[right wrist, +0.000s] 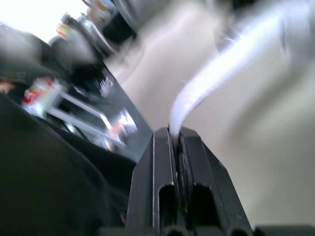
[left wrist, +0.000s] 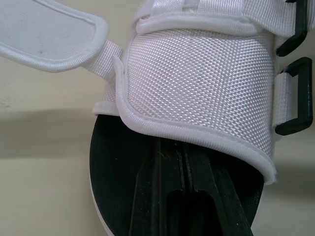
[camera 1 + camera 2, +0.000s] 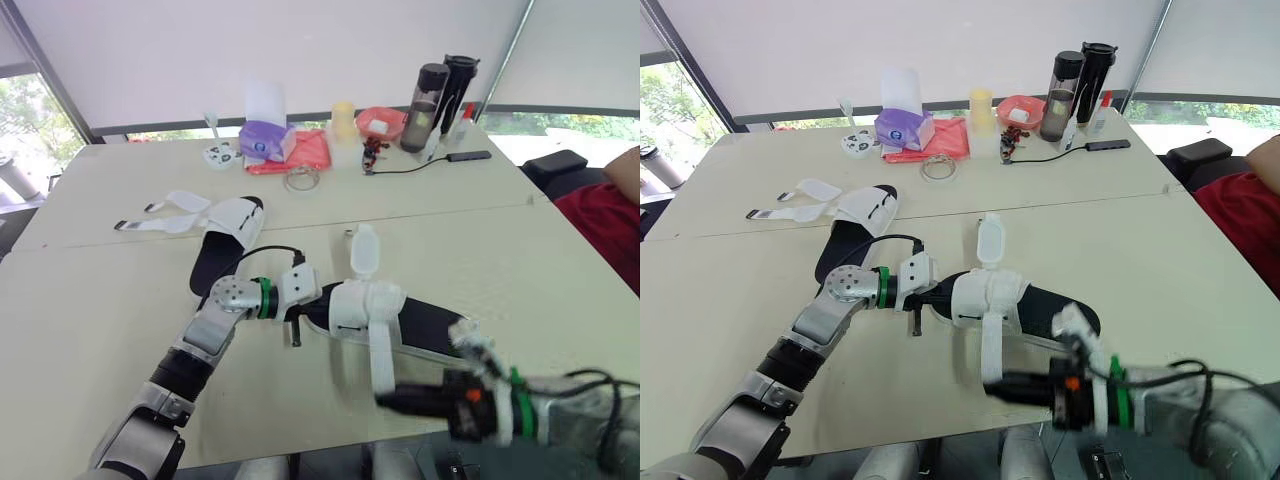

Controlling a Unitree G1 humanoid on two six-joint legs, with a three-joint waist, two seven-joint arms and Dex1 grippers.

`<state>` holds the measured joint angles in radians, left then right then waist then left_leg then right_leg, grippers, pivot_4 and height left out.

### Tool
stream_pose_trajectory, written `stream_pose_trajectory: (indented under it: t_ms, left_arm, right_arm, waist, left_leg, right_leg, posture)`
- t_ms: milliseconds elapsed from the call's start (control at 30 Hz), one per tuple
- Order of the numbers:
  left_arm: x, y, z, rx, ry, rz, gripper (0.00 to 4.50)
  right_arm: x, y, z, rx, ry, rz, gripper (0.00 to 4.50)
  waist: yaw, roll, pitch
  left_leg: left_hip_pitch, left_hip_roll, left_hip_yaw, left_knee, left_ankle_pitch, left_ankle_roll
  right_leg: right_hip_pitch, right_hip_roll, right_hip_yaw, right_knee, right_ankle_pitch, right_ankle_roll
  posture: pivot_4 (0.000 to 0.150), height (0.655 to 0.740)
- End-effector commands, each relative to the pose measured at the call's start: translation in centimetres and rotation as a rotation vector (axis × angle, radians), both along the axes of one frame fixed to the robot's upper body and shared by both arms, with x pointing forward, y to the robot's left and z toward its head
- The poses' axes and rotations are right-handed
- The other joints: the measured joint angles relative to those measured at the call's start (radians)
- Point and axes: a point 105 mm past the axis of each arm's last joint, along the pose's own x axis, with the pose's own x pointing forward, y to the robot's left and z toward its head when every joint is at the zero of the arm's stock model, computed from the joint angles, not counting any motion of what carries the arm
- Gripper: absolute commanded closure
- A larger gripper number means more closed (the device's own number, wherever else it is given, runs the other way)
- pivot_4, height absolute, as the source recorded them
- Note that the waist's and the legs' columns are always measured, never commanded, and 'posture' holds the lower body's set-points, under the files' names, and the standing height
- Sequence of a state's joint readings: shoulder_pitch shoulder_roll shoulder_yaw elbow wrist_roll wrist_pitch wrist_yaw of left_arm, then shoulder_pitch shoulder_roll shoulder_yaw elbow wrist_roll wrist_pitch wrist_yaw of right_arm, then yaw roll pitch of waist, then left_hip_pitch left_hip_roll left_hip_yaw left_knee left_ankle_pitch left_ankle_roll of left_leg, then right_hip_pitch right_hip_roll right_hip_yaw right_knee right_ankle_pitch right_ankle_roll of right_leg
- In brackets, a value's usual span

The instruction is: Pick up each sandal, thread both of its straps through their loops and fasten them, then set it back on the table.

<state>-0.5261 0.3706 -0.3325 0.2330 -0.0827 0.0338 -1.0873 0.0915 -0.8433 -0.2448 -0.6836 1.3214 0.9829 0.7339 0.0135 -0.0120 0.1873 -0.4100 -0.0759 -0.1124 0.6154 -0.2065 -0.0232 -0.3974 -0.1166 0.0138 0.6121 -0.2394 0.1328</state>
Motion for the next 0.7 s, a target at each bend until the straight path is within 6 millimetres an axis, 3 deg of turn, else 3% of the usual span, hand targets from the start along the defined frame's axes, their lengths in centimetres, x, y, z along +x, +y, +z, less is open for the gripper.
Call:
stream_pose_trajectory:
  t_ms: [33,133,200,267,433,533,633,700]
  left_arm:
    - [-0.2,-0.2,-0.4,0.025,0.004,-0.03,4.5]
    - [0.0,-0.5,-0.2,0.015,0.0,-0.026,4.5]
    - [0.1,-0.5,-0.3,0.013,-0.001,-0.026,4.5]
    - [0.0,-0.6,-0.4,0.015,-0.002,-0.028,4.5]
    - [-0.1,-0.8,-0.3,0.007,-0.003,-0.027,4.5]
    - [-0.1,-0.8,-0.3,0.006,-0.004,-0.024,4.5]
    - [0.0,-0.6,-0.2,0.003,-0.007,-0.014,4.5]
    - [0.1,-0.5,-0.2,0.002,-0.009,-0.007,4.5]
  right_arm:
    - [0.7,0.2,3.2,0.148,-0.028,-0.009,4.45]
    - [1.4,0.3,4.7,0.222,-0.026,-0.014,4.45]
    - [3.5,0.2,5.1,0.279,-0.011,-0.099,4.45]
    - [5.6,0.0,4.9,0.318,0.029,-0.181,4.45]
    - [8.5,-0.4,2.8,0.307,0.082,-0.308,4.45]
    - [8.8,-0.5,2.0,0.311,0.106,-0.314,4.45]
    - [8.9,-0.8,1.9,0.333,0.111,-0.329,3.46]
    - [8.8,-0.9,2.0,0.344,0.108,-0.329,2.47]
  waist:
    - [0.003,0.0,0.0]
    - [0.004,0.0,0.0]
    - [0.002,-0.001,0.0]
    - [-0.001,-0.001,0.0]
    - [0.0,0.0,0.0]
    - [0.0,0.0,0.0]
    - [-0.001,0.0,0.0]
    - [0.0,0.0,0.0]
  left_leg:
    - [0.0,0.0,0.0,0.0,0.0,0.0]
    - [-0.003,-0.001,-0.001,-0.001,0.0,0.001]
    - [-0.004,-0.001,-0.001,0.0,0.0,0.001]
    - [-0.004,-0.001,-0.001,0.001,0.0,0.001]
    - [-0.004,-0.001,-0.001,0.0,0.0,0.001]
    - [-0.004,-0.001,0.0,0.0,0.0,0.001]
    - [-0.004,-0.001,0.0,0.0,0.0,0.001]
    - [-0.004,-0.001,0.0,0.0,0.0,0.001]
  right_leg:
    - [0.0,0.0,0.0,0.0,0.0,0.0]
    - [-0.002,-0.001,-0.001,-0.001,0.0,0.0]
    - [-0.004,-0.001,-0.001,-0.001,0.0,0.0]
    - [-0.004,-0.001,-0.001,-0.001,0.0,0.0]
    - [-0.004,0.0,0.0,0.0,0.001,-0.001]
    - [-0.005,0.0,0.0,0.0,0.001,0.0]
    - [-0.005,0.0,0.0,0.001,0.001,0.0]
    - [-0.005,0.0,0.0,0.001,0.001,0.0]
  posture:
    - [0.15,0.74]
    - [0.15,0.74]
    - [0.15,0.74]
    - [0.15,0.74]
    - [0.15,0.74]
    - [0.15,0.74]
    - [0.15,0.74]
    - [0.15,0.74]
